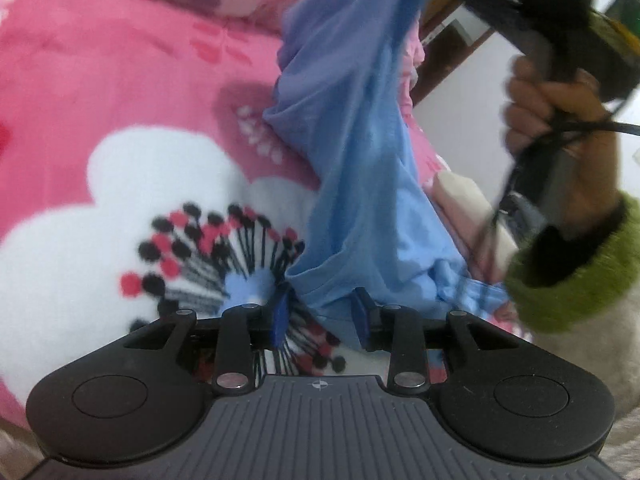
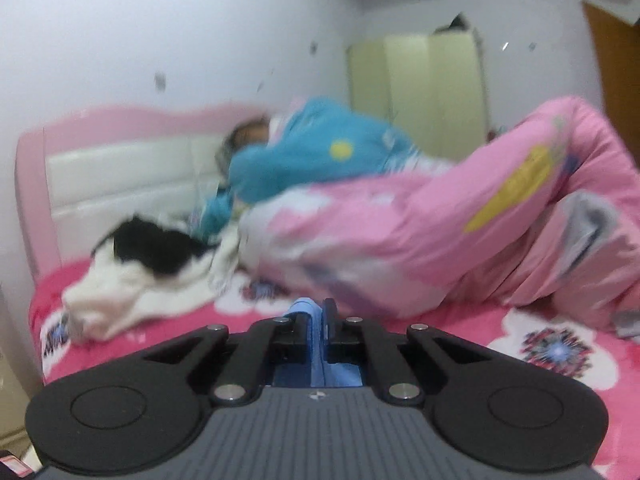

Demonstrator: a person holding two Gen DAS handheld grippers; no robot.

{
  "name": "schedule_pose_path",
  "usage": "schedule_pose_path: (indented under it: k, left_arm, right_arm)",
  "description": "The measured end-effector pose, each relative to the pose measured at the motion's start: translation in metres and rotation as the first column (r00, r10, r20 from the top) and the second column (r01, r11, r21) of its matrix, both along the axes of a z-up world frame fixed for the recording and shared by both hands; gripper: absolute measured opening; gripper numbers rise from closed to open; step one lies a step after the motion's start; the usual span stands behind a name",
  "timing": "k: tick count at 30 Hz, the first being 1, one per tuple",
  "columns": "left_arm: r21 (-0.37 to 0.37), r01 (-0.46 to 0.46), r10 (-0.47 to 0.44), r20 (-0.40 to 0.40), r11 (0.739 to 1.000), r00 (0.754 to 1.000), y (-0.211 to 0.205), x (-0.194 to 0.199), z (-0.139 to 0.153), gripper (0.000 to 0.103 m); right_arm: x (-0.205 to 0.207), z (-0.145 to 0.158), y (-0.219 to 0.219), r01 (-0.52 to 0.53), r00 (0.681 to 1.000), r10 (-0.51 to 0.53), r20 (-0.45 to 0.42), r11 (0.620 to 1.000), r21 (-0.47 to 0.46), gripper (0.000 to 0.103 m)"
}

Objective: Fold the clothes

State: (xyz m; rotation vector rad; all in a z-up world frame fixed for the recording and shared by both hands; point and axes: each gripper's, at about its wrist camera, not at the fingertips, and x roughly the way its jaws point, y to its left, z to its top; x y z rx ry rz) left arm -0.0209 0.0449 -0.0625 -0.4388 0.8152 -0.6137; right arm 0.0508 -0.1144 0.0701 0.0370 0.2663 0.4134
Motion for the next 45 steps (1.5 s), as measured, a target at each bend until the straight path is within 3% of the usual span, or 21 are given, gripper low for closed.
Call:
schedule_pose_path:
  k: [4, 9, 11, 14, 16, 19, 25, 32, 37, 41, 45]
  left_arm:
    - [0.024, -0.011, 0.010, 0.045, 1.000, 0.999, -0.006, -0.002, -0.001, 0.034]
    - [-0.046, 0.011, -0.008, 0.069, 0.999, 0.998, -0.014, 0.010, -0.009, 0.035]
    - [-0.038, 0.008, -0.005, 0.095, 0.999, 0.995, -0.019, 0.010, -0.005, 0.009]
    - [0.003, -0.026, 0.025, 0.168, 1.000, 0.985, -0.025, 0.004, 0.009, 0.004]
    - [0.005, -0.078, 0.074, 0.264, 0.997, 0.962, -0.018, -0.009, 0.029, 0.004]
    - [-0.018, -0.160, 0.153, 0.410, 0.987, 0.899, -0.008, -0.020, 0.065, 0.004]
    - [-0.138, -0.221, 0.257, 0.645, 0.966, 0.719, 0.010, -0.035, 0.149, 0.004]
    - [-0.234, -0.168, 0.287, 0.822, 0.958, 0.491, 0.015, -0.052, 0.245, 0.004]
    - [-0.228, -0.152, 0.271, 0.875, 0.962, 0.402, 0.019, -0.055, 0.309, 0.004]
    - [-0.199, -0.158, 0.238, 0.926, 0.967, 0.294, 0.018, -0.068, 0.351, 0.004]
    - [-0.160, -0.186, 0.202, 0.951, 0.970, 0.236, 0.007, -0.075, 0.373, 0.004]
  right_arm:
    - [-0.018, 0.009, -0.021, 0.036, 0.999, -0.037, 0.026, 0.999, 0.033, 0.005]
    - [-0.029, 0.010, -0.040, 0.081, 0.996, -0.083, 0.037, 0.995, 0.050, 0.005]
    - [-0.031, 0.009, -0.050, 0.113, 0.992, -0.116, 0.044, 0.991, 0.070, 0.005]
    - [-0.041, 0.012, -0.070, 0.174, 0.980, -0.183, 0.071, 0.977, 0.122, 0.005]
    - [-0.053, 0.019, -0.087, 0.218, 0.965, -0.239, 0.110, 0.961, 0.172, 0.005]
    - [-0.077, 0.034, -0.112, 0.269, 0.932, -0.317, 0.177, 0.930, 0.251, 0.004]
    - [-0.141, 0.078, -0.129, 0.311, 0.826, -0.434, 0.359, 0.883, 0.351, 0.004]
    - [-0.213, 0.127, -0.102, 0.323, 0.597, -0.471, 0.649, 0.882, 0.342, 0.004]
    - [-0.234, 0.162, -0.090, 0.311, 0.473, -0.447, 0.760, 0.891, 0.331, 0.004]
    - [-0.245, 0.186, -0.088, 0.281, 0.405, -0.437, 0.803, 0.896, 0.345, 0.004]
    - [-0.243, 0.202, -0.093, 0.266, 0.372, -0.432, 0.821, 0.897, 0.352, 0.004]
